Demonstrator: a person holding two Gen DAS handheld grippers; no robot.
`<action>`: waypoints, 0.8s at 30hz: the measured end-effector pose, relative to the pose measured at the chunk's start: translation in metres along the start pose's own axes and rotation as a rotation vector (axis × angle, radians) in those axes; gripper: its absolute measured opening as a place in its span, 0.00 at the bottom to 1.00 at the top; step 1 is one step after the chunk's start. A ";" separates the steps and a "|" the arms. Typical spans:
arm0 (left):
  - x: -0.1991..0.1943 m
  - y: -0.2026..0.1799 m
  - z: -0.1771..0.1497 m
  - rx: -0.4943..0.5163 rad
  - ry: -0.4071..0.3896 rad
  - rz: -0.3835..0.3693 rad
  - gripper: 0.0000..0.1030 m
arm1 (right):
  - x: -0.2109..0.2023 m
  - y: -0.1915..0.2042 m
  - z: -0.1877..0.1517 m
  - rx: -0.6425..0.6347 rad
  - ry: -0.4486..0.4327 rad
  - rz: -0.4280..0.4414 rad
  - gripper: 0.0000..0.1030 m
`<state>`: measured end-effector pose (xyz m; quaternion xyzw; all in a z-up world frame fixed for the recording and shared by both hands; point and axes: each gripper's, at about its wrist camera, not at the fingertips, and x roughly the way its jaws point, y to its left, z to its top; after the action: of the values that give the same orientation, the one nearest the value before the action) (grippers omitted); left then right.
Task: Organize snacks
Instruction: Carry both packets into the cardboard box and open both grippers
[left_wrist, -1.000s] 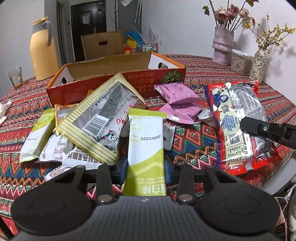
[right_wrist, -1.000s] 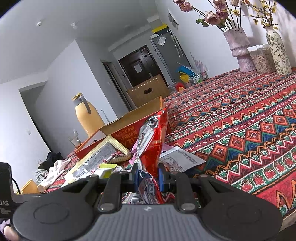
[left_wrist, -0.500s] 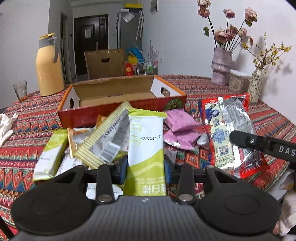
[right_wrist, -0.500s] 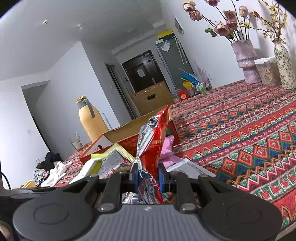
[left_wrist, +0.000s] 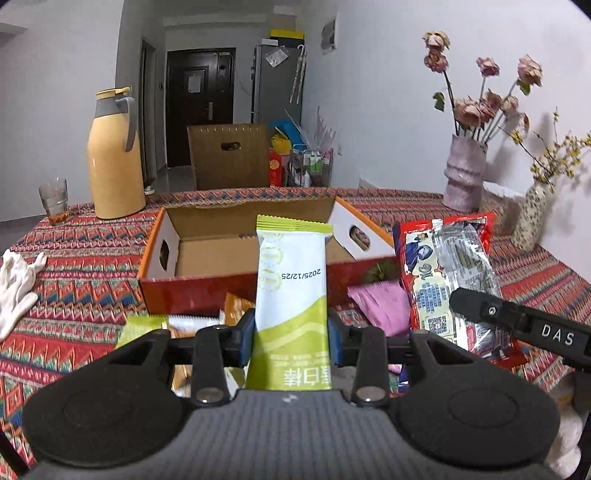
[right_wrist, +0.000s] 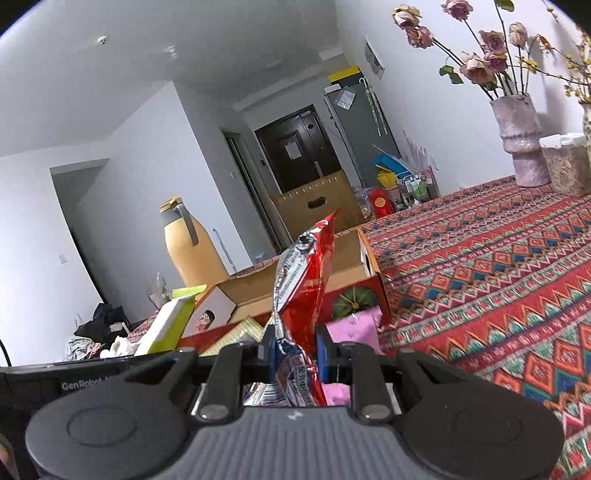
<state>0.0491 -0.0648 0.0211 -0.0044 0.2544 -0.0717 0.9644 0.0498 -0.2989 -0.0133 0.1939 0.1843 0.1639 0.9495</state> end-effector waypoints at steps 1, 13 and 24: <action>0.002 0.002 0.004 -0.002 -0.005 0.003 0.37 | 0.005 0.001 0.004 -0.001 -0.003 0.000 0.19; 0.042 0.034 0.053 -0.032 -0.037 0.039 0.37 | 0.068 0.014 0.050 -0.013 -0.017 -0.004 0.19; 0.090 0.066 0.083 -0.087 -0.011 0.078 0.37 | 0.140 0.027 0.086 -0.024 0.017 -0.009 0.19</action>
<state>0.1766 -0.0149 0.0466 -0.0370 0.2519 -0.0227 0.9668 0.2016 -0.2482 0.0318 0.1804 0.1914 0.1635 0.9508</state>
